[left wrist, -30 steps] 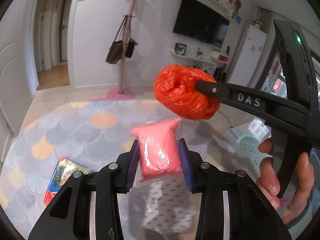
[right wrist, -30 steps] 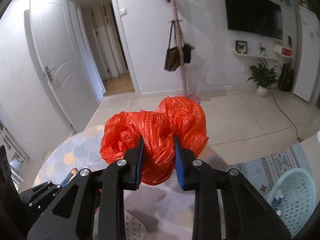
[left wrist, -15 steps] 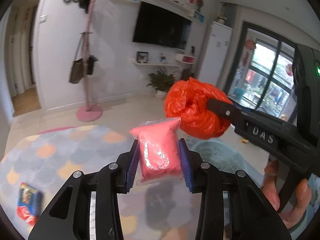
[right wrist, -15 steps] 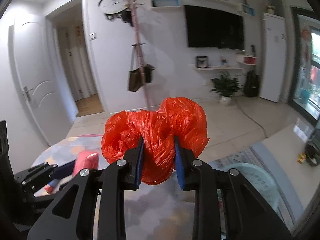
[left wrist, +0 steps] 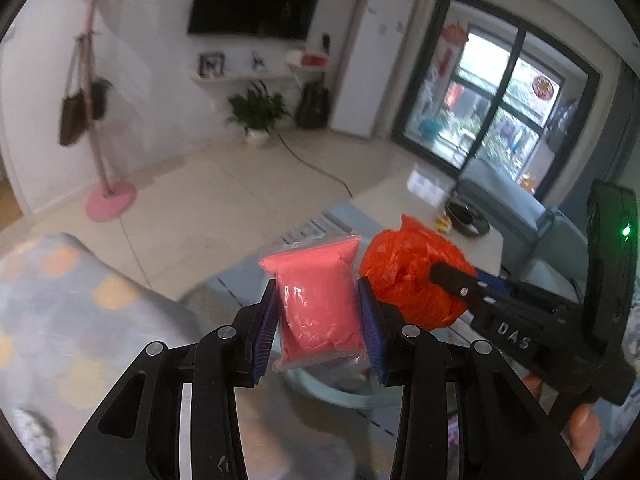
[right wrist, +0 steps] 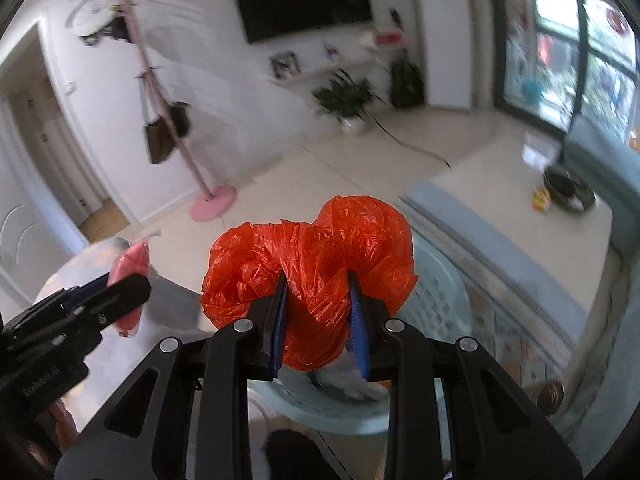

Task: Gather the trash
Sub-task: 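Carry both items over the blue basket and open both tools to drop them, then move both tools back over the table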

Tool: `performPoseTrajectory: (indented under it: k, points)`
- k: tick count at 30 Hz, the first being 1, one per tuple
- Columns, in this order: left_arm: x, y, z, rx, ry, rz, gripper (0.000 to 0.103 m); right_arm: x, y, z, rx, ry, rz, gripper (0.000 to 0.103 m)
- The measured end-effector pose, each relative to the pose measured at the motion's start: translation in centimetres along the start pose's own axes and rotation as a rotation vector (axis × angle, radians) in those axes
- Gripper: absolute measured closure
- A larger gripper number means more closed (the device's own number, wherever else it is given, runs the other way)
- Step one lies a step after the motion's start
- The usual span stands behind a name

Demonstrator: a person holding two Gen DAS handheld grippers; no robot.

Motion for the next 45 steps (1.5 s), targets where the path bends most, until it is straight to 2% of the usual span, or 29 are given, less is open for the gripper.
performPoseTrajectory:
  k: [3,8,9,10,12,18,22,29,34,41,45]
  points:
    - [2.4,-1.0,0.4,-0.013,-0.016,-0.055,0.066,1.8,-1.7,2.4,0.039,-0.03,-0.06,0.078]
    - [4.4,-2.0,0.6,-0.044,-0.028,-0.096,0.065,4.1,-2.9,4.6,0.113,-0.036,-0.122,0.076]
    - [4.6,-2.1,0.6,-0.042,-0.023,-0.095,0.061,4.5,-3.1,4.8,0.114,-0.038,-0.132,0.075]
    - [4.6,-2.1,0.7,-0.04,-0.021,-0.096,0.05,4.7,-3.3,5.0,0.11,-0.043,-0.14,0.07]
    - [4.4,-2.0,0.9,-0.042,-0.014,-0.084,0.037,4.7,-3.3,5.1,0.108,-0.048,-0.137,0.06]
    - [2.7,-1.8,0.7,-0.042,-0.014,-0.059,0.033,3.6,-3.1,5.4,0.128,-0.041,-0.11,0.057]
    - [0.2,-1.2,0.1,-0.065,-0.016,-0.02,0.033,1.7,-2.3,4.2,0.112,-0.023,-0.081,0.057]
    - [-7.2,0.1,-1.6,-0.089,-0.001,0.088,0.033,-3.3,-0.8,-2.1,0.009,0.054,0.01,0.057]
    - [-14.0,0.3,-4.8,-0.097,0.076,0.176,0.032,-7.3,-0.7,-9.3,-0.083,0.148,0.073,0.051]
    - [-22.8,-1.0,-11.8,-0.132,0.276,0.262,0.03,-10.2,-2.1,-18.3,-0.174,0.278,0.084,0.05]
    - [-26.8,-2.3,-16.1,-0.163,0.381,0.28,0.023,-10.6,-3.6,-23.3,-0.235,0.333,0.063,0.05]
Point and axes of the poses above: each gripper's, at about its wrist camera, not at the fingertips, and x roughly the way its jaws point, z to its right, y to its top, the point moved 5 cm from there along x, roughly the way its jaws point, and after that the axes turned 11 degrees about z, right-handed, at the moved point
